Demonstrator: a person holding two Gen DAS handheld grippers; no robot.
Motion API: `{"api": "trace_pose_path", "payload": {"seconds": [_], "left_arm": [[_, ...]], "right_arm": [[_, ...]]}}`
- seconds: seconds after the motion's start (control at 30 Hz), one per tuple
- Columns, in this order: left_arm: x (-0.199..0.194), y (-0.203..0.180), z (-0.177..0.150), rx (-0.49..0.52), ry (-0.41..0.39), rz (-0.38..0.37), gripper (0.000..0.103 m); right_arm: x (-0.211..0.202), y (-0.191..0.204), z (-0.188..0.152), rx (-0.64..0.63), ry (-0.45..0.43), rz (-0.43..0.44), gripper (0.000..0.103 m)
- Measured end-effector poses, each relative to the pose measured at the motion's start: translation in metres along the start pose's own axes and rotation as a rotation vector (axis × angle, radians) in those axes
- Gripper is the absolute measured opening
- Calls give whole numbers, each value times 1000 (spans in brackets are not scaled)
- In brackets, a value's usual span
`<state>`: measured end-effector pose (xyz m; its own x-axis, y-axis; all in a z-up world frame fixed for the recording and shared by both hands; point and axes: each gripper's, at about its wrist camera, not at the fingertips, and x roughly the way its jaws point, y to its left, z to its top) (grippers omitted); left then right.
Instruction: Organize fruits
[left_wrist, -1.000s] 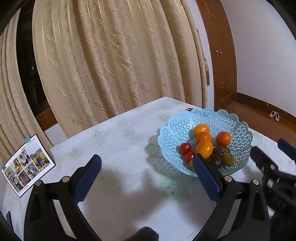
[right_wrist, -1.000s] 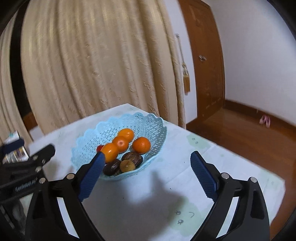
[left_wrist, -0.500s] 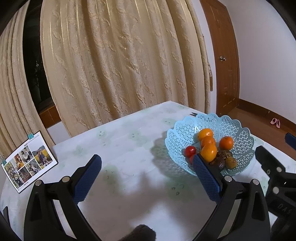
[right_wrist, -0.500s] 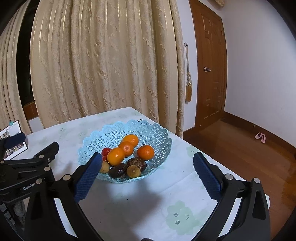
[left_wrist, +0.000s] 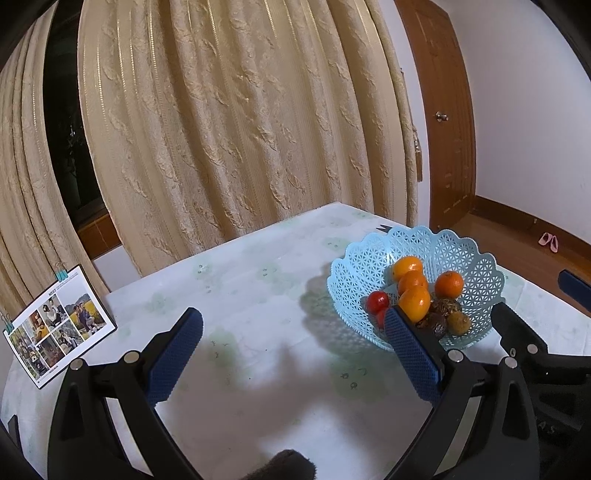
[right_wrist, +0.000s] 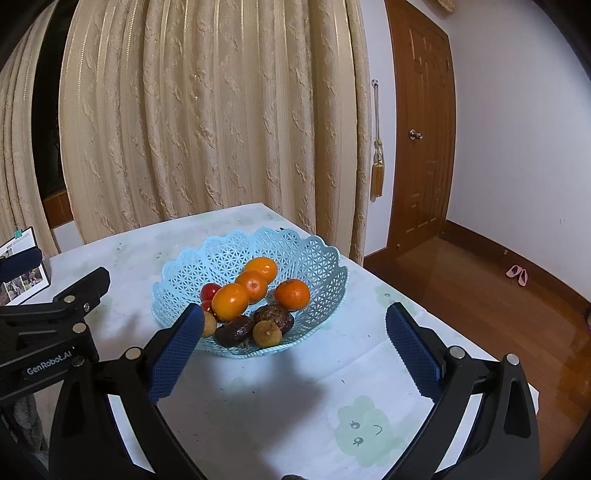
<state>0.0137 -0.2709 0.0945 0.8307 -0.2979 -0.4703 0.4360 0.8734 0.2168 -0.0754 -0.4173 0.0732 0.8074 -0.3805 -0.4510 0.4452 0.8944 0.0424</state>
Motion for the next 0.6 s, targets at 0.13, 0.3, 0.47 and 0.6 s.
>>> {"api": "trace_pose_path", "payload": {"seconds": [0.13,0.3,0.47,0.6], "left_arm": [[0,-1,0,4,0,-3,98],[0,-1,-1,8,3,-5,98],[0,-1,-1,13,5,-2,98],[1,-1,-2,13,9,-4,98]], "right_arm": [[2,-2,-2,5,5,-1,100],[2,-3,-3,6,7,-1,100],[4,-3,-4,8,13,-1,100],[4,-3,-4,8,14,-1,100]]}}
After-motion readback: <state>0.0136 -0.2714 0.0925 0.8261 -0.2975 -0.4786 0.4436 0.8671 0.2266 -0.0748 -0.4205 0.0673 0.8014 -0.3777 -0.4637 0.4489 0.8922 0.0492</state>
